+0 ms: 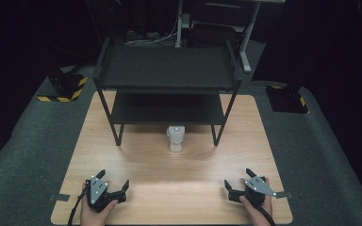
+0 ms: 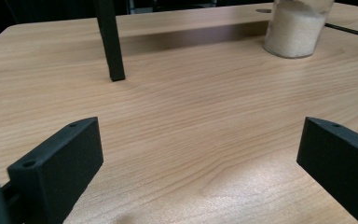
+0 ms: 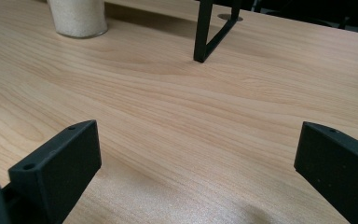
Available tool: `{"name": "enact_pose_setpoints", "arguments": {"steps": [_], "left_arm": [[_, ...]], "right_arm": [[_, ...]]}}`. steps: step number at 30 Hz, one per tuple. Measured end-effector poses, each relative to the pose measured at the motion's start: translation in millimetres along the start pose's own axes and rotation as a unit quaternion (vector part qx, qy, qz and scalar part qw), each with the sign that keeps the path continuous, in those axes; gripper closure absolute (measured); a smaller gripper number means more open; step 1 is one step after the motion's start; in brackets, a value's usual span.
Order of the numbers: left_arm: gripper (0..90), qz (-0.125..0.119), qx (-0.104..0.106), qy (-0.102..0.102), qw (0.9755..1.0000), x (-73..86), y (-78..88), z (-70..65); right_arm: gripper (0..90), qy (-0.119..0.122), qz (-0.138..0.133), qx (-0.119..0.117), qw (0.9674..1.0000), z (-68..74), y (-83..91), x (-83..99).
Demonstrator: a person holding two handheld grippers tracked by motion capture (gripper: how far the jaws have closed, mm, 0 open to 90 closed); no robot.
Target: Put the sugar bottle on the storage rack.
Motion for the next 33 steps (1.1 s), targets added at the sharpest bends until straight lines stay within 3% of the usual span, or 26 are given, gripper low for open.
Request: {"name": "enact_pose_setpoints", "arguments": {"steps": [11,15,20,29,30,33], "left_arm": [[0.5,0.004,0.001,0.003,1.0,-0.9,-0.8,-0.1],[0.5,0.002,0.008,-0.006,0.9999,-1.2,0.2,-2.3],[0.5,-0.009,0.01,0.004,0.9999,-5.7,0.2,-8.2],[0.5,-0.038,0.007,0.006,0.9992,-27.8,-5.8,-24.1],[0.5,-0.045,0.011,0.015,0.9988,-33.2,-10.1,-28.0],[0.5,-0.051,0.014,0.012,0.9985,-38.0,-15.6,-33.8]], "right_arm": [[0.0,0.003,-0.006,-0.004,1.0,-0.2,1.3,1.5],[0.1,0.007,-0.006,-0.006,0.9999,-0.4,1.0,1.3],[0.0,0.005,-0.009,-0.007,0.9999,-0.7,1.5,2.1],[0.0,0.005,-0.012,-0.008,0.9999,-0.9,1.8,2.7],[0.0,0.005,-0.012,-0.008,0.9999,-0.8,1.7,2.6],[0.0,0.005,-0.012,-0.007,0.9999,-0.8,1.8,2.7]]}}
Point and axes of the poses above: each handheld gripper's, and its own axes: y roughly backward along the jaws, x roughly out of its underside, z roughly to its left, the point moved 5 cm from there along -y, roughly forward along the jaws, and after that the axes turned 9 degrees about -z, right-handed, at the moved point
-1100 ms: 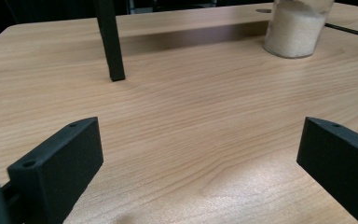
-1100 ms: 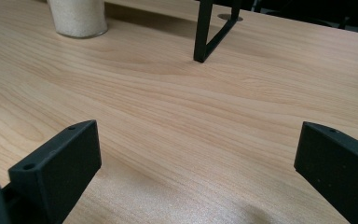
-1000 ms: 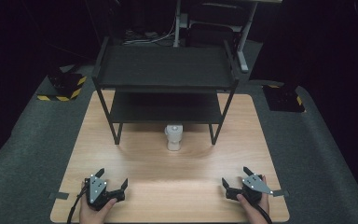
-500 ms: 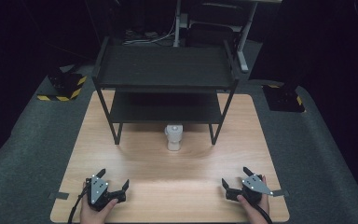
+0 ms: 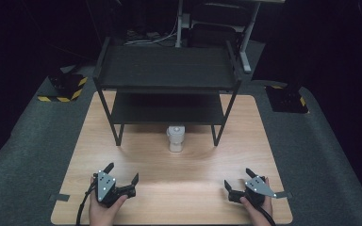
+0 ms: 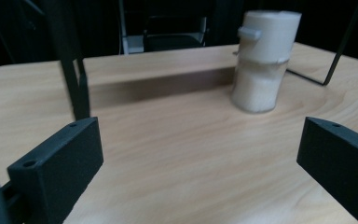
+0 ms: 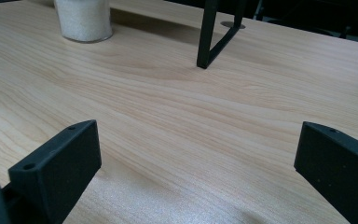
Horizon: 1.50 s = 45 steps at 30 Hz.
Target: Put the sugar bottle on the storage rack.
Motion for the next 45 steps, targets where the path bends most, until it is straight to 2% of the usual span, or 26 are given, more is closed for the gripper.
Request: {"name": "enact_pose_setpoints", "arguments": {"steps": [5,7,14,16,18,20,22,26,27,28,32,33,40,45], "left_arm": [[0.5,-0.01,0.018,0.007,0.9998,-7.6,-22.0,-14.3],[0.5,-0.011,0.021,0.007,0.9997,-8.1,-25.7,-16.7],[0.5,-0.012,0.039,0.022,0.9989,-8.0,-55.7,-32.5],[0.6,-0.012,0.043,0.024,0.9987,-7.8,-71.3,-41.0],[0.6,-0.011,0.044,0.026,0.9986,-7.5,-75.0,-42.7],[0.7,-0.007,0.045,0.024,0.9987,-5.8,-90.9,-49.7],[1.2,-0.007,0.045,0.025,0.9986,-5.2,-96.3,-51.8],[1.6,-0.002,0.044,0.018,0.9988,-4.0,-118.2,-60.5],[2.1,0.002,0.042,0.018,0.999,-2.7,-128.4,-64.1],[2.2,0.004,0.04,0.029,0.9988,-1.3,-134.2,-65.4],[3.4,0.004,0.039,0.034,0.9987,1.3,-144.9,-68.0],[4.1,0.006,0.038,0.034,0.9987,3.0,-152.3,-70.3],[5.2,0.009,0.035,0.036,0.9987,5.8,-169.8,-77.5],[7.8,0.002,0.015,0.035,0.9993,5.1,-180.6,-84.6]], "right_arm": [[0.0,-0.001,-0.002,0.0,1.0,-0.2,0.2,0.5],[0.1,-0.001,-0.002,0.0,1.0,-0.1,0.3,0.5],[0.0,0.001,-0.003,0.0,1.0,0.0,0.6,0.7],[0.1,0.001,-0.003,-0.001,1.0,-0.1,0.7,0.8],[0.0,0.001,-0.004,-0.001,1.0,-0.1,0.7,0.9],[0.1,0.001,-0.004,-0.002,1.0,-0.2,0.8,1.0],[0.0,0.001,-0.004,-0.002,1.0,-0.2,0.9,1.1],[0.1,0.002,-0.006,-0.003,1.0,-0.3,1.1,1.4],[0.0,0.002,-0.006,-0.003,1.0,-0.4,1.2,1.5],[0.1,0.001,-0.006,-0.003,1.0,-0.5,1.2,1.6],[0.0,0.001,-0.008,-0.004,1.0,-0.8,1.4,2.0],[0.0,0.0,-0.009,-0.004,1.0,-1.1,1.5,2.2],[0.0,-0.003,-0.012,-0.006,0.9999,-1.9,2.1,2.9],[0.1,-0.003,-0.014,-0.008,0.9999,-2.5,2.4,3.4]]}}
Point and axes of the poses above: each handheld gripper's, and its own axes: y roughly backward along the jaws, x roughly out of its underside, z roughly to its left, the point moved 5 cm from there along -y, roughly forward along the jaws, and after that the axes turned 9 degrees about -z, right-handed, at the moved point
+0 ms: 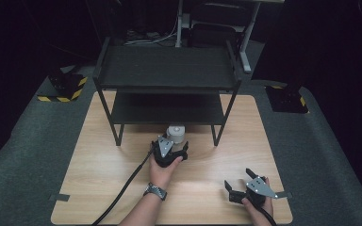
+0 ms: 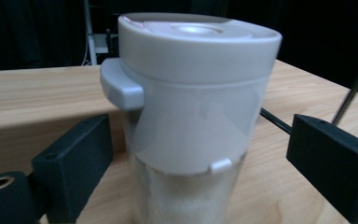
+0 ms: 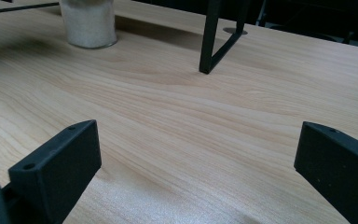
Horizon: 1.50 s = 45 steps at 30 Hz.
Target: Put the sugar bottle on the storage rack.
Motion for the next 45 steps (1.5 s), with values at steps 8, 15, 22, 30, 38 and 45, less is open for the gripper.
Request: {"name": "enact_pose_setpoints", "arguments": {"steps": [8,15,22,30,38,45], "left_arm": [[18.0,-0.008,-0.019,-0.005,0.9998,0.0,-7.7,-5.2],[27.4,-0.012,-0.03,-0.013,0.9994,-0.4,-9.9,-8.5],[28.0,-0.016,-0.018,-0.025,0.9994,0.8,-8.2,-3.5],[28.4,-0.023,-0.007,-0.024,0.9994,2.4,-4.7,3.1],[28.5,-0.038,0.0,-0.022,0.999,3.2,10.5,12.4],[28.6,-0.058,0.005,-0.023,0.998,-0.1,36.1,27.0]], "right_arm": [[0.1,-0.001,-0.002,-0.001,1.0,-0.4,0.4,0.6],[0.0,0.0,-0.003,-0.001,1.0,-0.4,0.6,0.7],[0.1,0.0,-0.004,-0.001,1.0,-0.4,0.7,1.0],[0.0,0.001,-0.004,0.0,1.0,0.1,0.6,0.9],[0.0,0.002,-0.004,0.0,1.0,0.1,0.6,0.9],[0.1,0.002,-0.003,0.001,1.0,0.7,0.3,0.6]]}}
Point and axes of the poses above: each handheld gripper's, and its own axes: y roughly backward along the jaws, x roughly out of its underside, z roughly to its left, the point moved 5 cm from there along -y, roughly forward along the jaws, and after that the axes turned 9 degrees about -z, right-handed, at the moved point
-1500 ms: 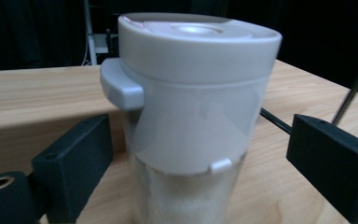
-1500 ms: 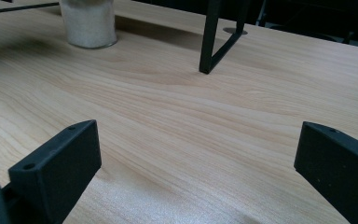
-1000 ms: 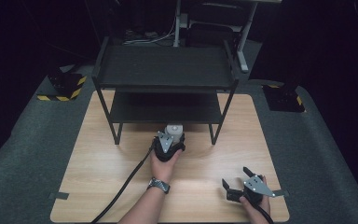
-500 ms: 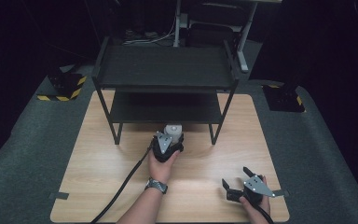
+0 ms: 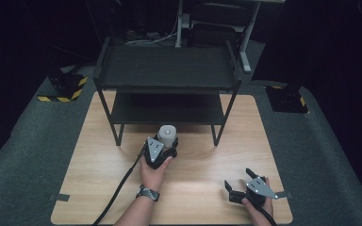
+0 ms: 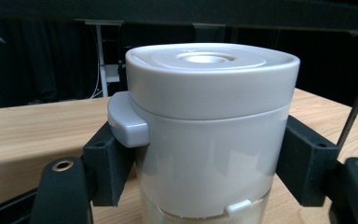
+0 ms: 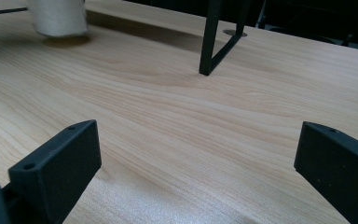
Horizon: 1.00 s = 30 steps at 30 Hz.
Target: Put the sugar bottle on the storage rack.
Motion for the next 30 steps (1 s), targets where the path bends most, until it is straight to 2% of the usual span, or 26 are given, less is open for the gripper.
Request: {"name": "enact_pose_setpoints", "arguments": {"steps": [7,12,18,26,30], "left_arm": [[28.6,-0.01,0.002,-0.006,0.9999,-5.9,20.1,9.5],[28.6,-0.019,-0.009,0.0,0.9998,-10.9,39.0,17.9],[28.6,-0.029,-0.019,-0.001,0.9994,-18.8,51.9,24.2],[28.6,-0.037,-0.033,-0.003,0.9988,-33.3,60.7,30.4],[28.6,-0.043,-0.038,-0.003,0.9984,-45.9,63.7,31.9]], "right_arm": [[0.1,0.002,0.001,0.001,1.0,0.7,-0.2,-0.3],[0.1,0.005,0.002,0.001,1.0,1.2,-0.4,-0.6],[0.0,0.007,0.003,0.002,1.0,1.6,-0.8,-0.9],[0.1,0.007,0.004,0.004,1.0,2.0,-0.9,-1.1],[0.1,0.008,0.005,0.004,1.0,2.1,-1.0,-1.2]]}}
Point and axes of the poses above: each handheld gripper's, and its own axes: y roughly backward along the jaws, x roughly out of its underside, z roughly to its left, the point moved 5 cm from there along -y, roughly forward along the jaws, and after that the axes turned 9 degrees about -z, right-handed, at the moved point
